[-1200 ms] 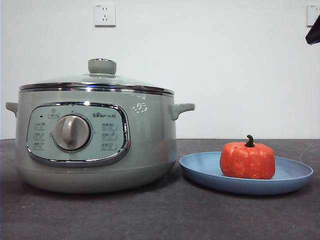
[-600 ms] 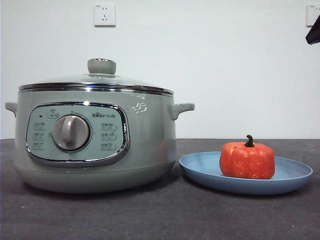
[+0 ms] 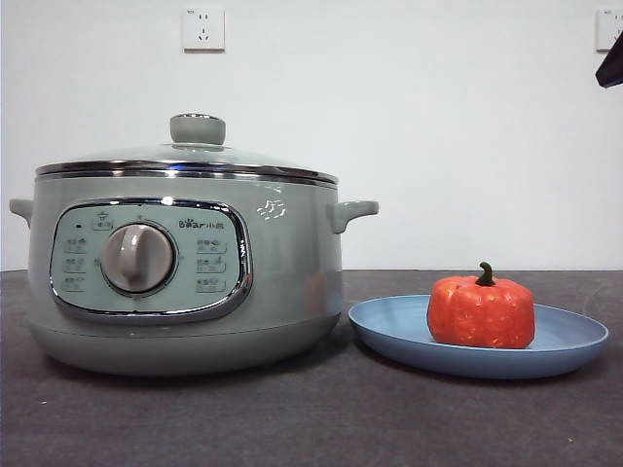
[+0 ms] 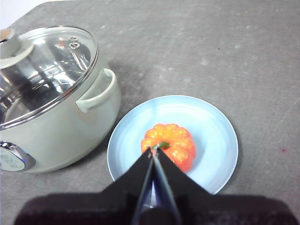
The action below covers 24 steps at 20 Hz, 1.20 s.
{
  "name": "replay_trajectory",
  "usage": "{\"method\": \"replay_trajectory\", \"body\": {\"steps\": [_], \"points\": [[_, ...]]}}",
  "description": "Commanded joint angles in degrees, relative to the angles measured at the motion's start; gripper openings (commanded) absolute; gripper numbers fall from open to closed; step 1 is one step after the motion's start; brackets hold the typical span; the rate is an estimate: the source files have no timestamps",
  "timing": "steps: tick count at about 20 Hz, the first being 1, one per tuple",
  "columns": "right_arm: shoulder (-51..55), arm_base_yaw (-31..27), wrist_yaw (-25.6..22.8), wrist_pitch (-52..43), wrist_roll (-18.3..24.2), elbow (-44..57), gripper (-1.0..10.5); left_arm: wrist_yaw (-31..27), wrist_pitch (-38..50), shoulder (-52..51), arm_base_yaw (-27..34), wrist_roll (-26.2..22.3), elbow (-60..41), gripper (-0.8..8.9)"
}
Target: Take the pumpkin out from the steamer,put the pumpkin in the blue plate,close the lid
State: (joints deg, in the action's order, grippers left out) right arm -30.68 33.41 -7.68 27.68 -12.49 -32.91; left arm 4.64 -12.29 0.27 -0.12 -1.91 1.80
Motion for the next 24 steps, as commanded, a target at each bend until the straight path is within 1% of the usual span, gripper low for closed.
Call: {"method": "replay_trajectory", "body": {"steps": [1, 12, 14, 15, 16, 17, 18, 19, 21, 22, 23, 24], "points": [[0.04, 0.04, -0.15, -0.13, -0.52, 0.39, 0.0, -0.04, 0.00, -0.20, 0.17, 0.20, -0.85, -0.03], [0.04, 0.04, -0.17, -0.13, -0.44, 0.39, 0.0, -0.04, 0.00, -0.20, 0.17, 0.20, -0.85, -0.03], [2.16, -0.46, -0.48, 0.81, 5.22, 0.44, 0.0, -0.04, 0.00, -0.20, 0.20, 0.20, -0.85, -0.03], [5.42, -2.45, -0.87, 1.62, 9.77, 0.68, 0.0, -0.04, 0.00, -0.20, 0.17, 0.20, -0.85, -0.03], [8.70, -5.07, 0.35, 1.29, 13.27, 1.20, 0.0, -0.04, 0.00, -0.20, 0.17, 0.20, -0.85, -0.03], [11.78, -8.52, 3.02, 0.46, 14.88, 1.99, 0.0, -0.09, 0.00, -0.20, 0.17, 0.20, -0.85, -0.03], [14.88, -12.48, 5.33, -0.79, 15.15, 3.17, 0.0, -0.07, 0.00, -0.20, 0.17, 0.20, -0.85, -0.03], [17.64, -16.28, 6.40, -2.34, 15.15, 4.70, 0.0, 0.02, 0.00, -0.20, 0.17, 0.20, -0.85, -0.03], [21.75, -22.29, 6.34, -6.75, 15.89, 9.20, 0.0, -0.04, 0.00, -0.20, 0.20, 0.20, -0.85, -0.03], [23.30, -24.57, 7.28, -9.42, 16.00, 12.02, 0.0, -0.07, 0.00, -0.20, 0.20, 0.20, -0.85, -0.03], [24.48, -26.23, 9.46, -11.65, 16.00, 14.93, 0.0, -0.04, 0.00, -0.20, 0.17, 0.20, -0.85, -0.03], [25.18, -27.04, 10.73, -13.11, 15.98, 16.92, 0.0, 0.00, 0.00, -0.20, 0.17, 0.20, -0.85, -0.03]]}}
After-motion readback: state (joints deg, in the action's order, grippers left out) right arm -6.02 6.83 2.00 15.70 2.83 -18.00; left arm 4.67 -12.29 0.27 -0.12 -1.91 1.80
